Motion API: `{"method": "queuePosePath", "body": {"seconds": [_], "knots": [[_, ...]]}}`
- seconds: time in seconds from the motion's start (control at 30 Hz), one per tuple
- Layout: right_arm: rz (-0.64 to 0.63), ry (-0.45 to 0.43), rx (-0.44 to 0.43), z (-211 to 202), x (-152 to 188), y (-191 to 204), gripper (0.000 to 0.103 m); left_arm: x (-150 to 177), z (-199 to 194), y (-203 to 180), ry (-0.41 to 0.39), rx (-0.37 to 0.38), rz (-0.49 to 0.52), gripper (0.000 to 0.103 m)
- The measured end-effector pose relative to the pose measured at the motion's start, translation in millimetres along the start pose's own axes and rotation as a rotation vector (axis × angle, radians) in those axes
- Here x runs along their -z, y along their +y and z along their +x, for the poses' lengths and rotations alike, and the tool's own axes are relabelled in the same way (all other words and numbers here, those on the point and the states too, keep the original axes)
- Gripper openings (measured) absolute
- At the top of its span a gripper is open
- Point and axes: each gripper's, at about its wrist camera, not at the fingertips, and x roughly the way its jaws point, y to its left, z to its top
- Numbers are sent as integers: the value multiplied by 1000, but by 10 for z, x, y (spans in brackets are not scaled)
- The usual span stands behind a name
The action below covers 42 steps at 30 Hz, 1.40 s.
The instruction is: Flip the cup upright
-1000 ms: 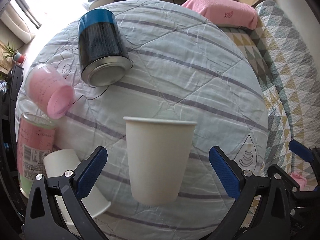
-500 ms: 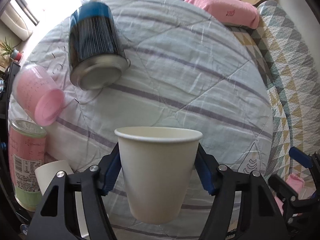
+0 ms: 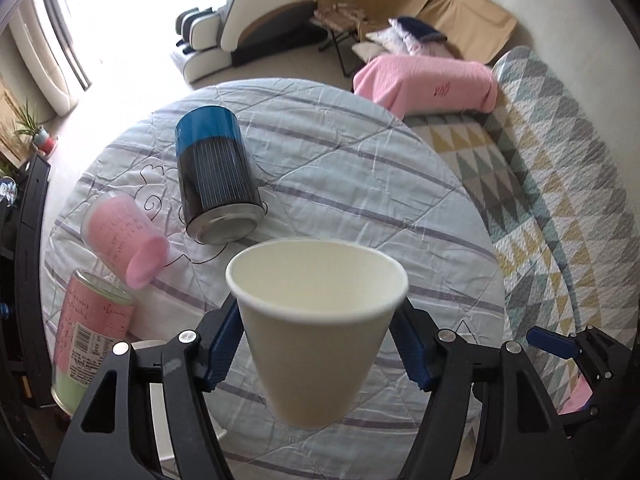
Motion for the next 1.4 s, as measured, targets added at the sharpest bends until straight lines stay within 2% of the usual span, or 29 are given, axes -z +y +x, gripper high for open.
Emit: {"method": "queuePosePath", "body": {"seconds": [0.13,0.2,0.37,0.4,0.47,0.57,0.83,1.13,1.4], "knots": [[-2,8,0,23,63,19,80,215,111,36,-9,66,-47,69],[-8,15,0,48,116,42,80,341,162,17,-16,61,-53,69],[-15,52,5,139,262,69,80,530,278,-15,30,44,-57,69],[-13,59,5,156,287,76,80,539,279,-21,35,40,-57,70],[-13,65,5,164,322,95,80,550,254,-30,38,39,-60,81],[-15,62,7,141,360,119,80,535,162,-39,-2,36,-61,88],[-6,29,18,23,342,173,80,473,3,-48,-36,25,-38,90],[1,-34,17,-265,297,221,80,400,-387,-43,-87,4,-26,92],[-34,-148,8,-728,169,224,80,383,-994,-45,-194,-56,-39,98]]}}
